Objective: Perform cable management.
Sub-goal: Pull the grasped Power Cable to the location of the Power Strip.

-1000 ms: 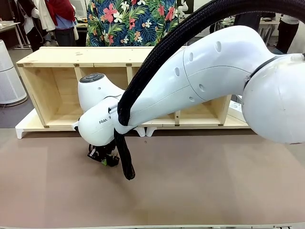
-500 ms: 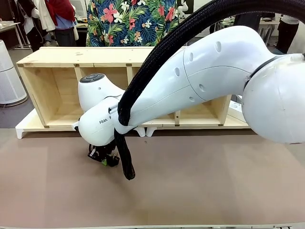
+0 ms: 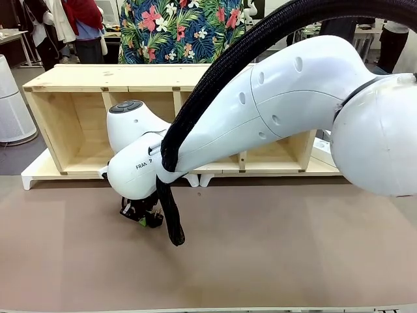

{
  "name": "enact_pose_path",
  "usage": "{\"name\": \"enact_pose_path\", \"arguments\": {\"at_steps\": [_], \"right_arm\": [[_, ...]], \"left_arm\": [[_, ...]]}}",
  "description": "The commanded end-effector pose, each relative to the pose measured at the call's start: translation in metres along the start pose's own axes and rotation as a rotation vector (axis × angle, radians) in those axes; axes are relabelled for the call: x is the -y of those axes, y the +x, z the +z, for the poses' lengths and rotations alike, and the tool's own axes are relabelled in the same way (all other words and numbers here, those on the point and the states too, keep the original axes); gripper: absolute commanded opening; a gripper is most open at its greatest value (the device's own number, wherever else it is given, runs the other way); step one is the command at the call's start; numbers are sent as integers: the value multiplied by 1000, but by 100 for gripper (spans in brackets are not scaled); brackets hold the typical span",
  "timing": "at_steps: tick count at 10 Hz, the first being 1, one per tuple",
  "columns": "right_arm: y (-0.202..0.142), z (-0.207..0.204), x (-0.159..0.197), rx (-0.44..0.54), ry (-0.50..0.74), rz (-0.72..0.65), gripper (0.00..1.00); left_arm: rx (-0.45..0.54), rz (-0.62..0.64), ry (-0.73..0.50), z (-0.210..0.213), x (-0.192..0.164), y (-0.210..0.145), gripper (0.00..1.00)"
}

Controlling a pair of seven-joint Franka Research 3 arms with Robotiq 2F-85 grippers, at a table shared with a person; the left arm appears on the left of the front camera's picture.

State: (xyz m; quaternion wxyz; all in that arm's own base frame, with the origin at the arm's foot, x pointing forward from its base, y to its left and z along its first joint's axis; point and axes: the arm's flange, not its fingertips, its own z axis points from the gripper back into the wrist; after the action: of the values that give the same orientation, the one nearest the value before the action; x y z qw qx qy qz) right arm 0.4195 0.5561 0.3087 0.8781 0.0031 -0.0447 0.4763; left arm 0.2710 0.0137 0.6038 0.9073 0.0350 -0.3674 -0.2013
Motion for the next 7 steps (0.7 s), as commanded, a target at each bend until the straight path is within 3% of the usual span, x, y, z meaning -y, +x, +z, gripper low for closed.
{"name": "enact_pose_path", "arguments": {"at_steps": [1, 3, 4, 7], "right_arm": [[0, 0, 0, -1, -1, 0, 0], [0, 0, 0, -1, -1, 0, 0], [0, 0, 0, 0, 0, 0, 16], [-25, 18, -18, -8, -4, -39, 16]], "left_arm": [[5, 13, 0, 0, 0, 0, 100], [5, 13, 0, 0, 0, 0, 100], [5, 13, 0, 0, 0, 0, 100], [5, 13, 0, 0, 0, 0, 100]]}}
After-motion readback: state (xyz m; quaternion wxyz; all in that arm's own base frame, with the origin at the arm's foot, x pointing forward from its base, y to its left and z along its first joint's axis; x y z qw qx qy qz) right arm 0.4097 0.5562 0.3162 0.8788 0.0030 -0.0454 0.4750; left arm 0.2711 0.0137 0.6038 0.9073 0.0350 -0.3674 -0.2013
